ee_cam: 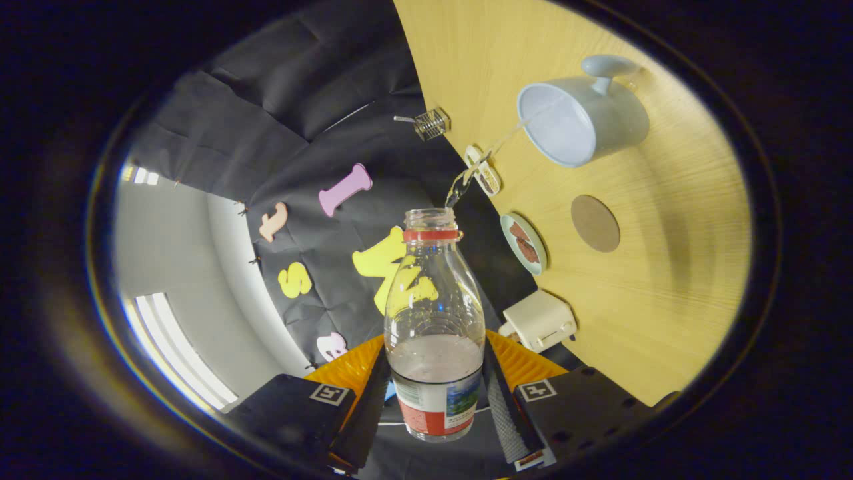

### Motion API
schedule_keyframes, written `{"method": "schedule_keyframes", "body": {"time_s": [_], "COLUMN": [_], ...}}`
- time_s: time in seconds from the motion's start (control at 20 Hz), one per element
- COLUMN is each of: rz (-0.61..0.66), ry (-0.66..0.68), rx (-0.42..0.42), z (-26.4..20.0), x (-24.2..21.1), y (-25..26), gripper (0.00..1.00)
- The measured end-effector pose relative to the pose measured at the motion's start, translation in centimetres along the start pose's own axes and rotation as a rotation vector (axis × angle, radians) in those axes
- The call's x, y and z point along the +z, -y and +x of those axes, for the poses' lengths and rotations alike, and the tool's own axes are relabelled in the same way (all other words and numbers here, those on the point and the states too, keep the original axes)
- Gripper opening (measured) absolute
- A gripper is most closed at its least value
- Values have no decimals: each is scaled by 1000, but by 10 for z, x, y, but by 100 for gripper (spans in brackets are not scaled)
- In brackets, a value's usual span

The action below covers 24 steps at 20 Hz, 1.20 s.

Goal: Take the bottle from table, then pour the juice into the cup, finally place the bottle on the coaster

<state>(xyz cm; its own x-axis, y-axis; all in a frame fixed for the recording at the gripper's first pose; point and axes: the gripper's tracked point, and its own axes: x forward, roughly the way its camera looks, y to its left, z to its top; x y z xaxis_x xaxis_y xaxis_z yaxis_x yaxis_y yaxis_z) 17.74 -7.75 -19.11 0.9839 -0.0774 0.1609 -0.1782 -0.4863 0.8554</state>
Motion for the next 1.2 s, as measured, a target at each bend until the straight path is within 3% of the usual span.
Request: {"method": "schedule_keyframes", "body": {"time_s": [0.8, 1.2], "rz": [174, 246], "ry": [22, 18], "rx": [21, -5], "z": [-5, -9], "x": [-4, 5], "y": [-48, -47], "gripper": [77, 77]}}
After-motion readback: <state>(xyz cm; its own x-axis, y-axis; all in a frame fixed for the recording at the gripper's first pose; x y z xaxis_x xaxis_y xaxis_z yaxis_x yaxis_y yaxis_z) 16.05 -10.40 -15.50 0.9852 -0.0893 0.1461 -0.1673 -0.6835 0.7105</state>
